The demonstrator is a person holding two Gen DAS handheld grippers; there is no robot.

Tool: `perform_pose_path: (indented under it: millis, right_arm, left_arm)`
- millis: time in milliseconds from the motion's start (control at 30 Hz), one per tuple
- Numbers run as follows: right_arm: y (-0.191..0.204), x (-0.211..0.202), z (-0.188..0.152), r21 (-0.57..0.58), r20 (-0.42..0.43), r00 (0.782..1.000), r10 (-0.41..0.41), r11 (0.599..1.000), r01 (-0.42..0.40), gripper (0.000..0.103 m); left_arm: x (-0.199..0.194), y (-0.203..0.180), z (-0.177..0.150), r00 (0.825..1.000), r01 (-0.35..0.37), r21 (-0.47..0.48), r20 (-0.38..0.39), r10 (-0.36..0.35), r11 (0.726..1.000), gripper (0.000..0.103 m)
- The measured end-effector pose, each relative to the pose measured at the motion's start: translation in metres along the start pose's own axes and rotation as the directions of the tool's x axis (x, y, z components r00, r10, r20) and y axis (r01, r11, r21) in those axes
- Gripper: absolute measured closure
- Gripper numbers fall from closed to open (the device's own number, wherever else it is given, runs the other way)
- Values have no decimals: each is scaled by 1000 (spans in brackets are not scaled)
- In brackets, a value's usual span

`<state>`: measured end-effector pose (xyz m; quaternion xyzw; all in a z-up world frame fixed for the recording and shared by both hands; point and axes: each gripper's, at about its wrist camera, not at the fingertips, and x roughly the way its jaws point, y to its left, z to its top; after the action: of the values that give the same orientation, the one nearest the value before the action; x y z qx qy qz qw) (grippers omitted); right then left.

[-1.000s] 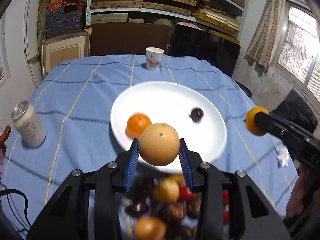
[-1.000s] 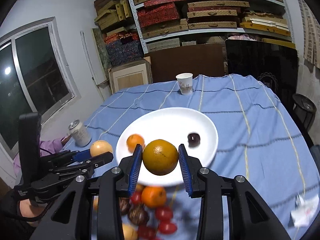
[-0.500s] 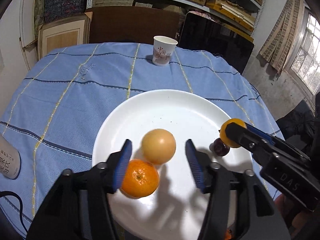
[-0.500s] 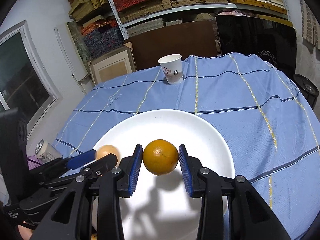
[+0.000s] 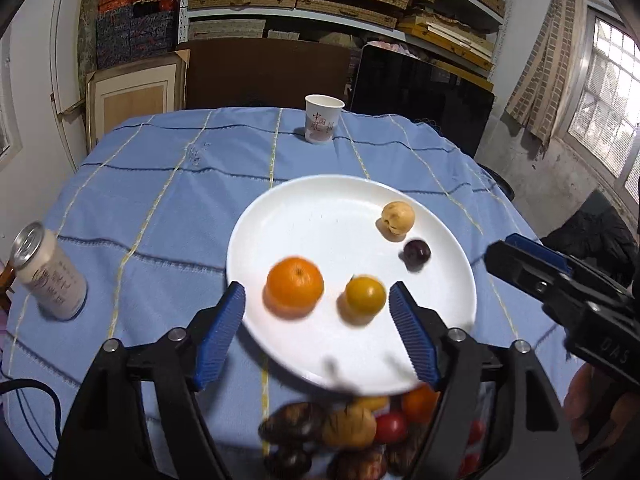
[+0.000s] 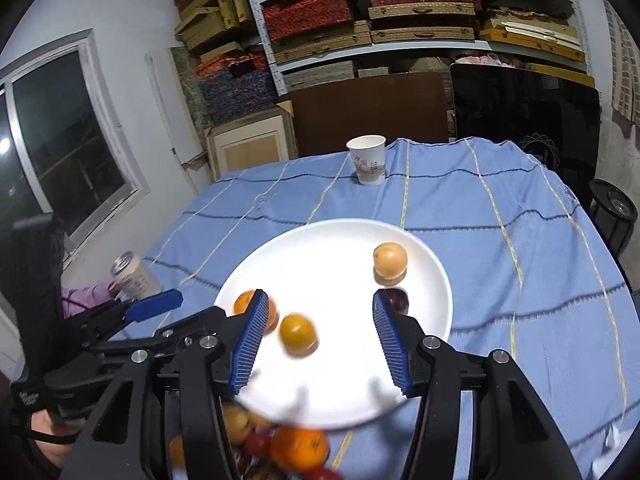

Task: Organize fruits
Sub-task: 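Grasp an orange fruit with the right tool while the left grasps a large pale pear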

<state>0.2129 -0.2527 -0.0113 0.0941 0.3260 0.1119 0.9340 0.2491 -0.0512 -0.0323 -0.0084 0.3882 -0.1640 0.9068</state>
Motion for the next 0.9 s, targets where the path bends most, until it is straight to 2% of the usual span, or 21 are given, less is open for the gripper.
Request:
perform_pose_path:
  millis: [33,233,333,500,667,767,833,867,900]
  right_arm:
    - [2,-8,-7,-6,-2,1000,10,1000,-10,48]
    - [16,-64,-80,-95,-33,999,16,995,-19,48]
    - [21,-81,-122,-109,-77,997,31,993,-40,48]
    - [44,-96,-175,-181,-133,988,73,979,-97,49]
    - [72,-86,-186,-233,-155,983,95,964,-130,49]
    - [79,-72,-191,-245,-184,980,78,962,-122,49]
    - [83,-66,-195,-253,-171,983,62,962,-104,57]
    - [84,-66,-196,-266,-149,988,46,960,-85,65]
    - [85,-68,-198,-273,-142,989,45,958,-83,65]
  left_arm:
    - [-10,1,-10,1000,9,3,0,-9,1000,24]
    - [-51,-1,-82,999,35,71,-29,-33,997,22]
    - [-64,0,-122,998,27,104,-53,-21,994,22]
    - [-73,3,-163,998,5,102,-64,1,995,20]
    - [-66,6,-172,996,-24,77,-84,30,997,20]
    - [-63,5,-174,995,-41,76,-87,48,996,20]
    - [-61,6,-173,994,-50,73,-94,57,996,20]
    - [-61,6,-172,994,-55,71,-95,61,996,20]
    - [-61,6,-172,994,-56,69,-94,63,996,20]
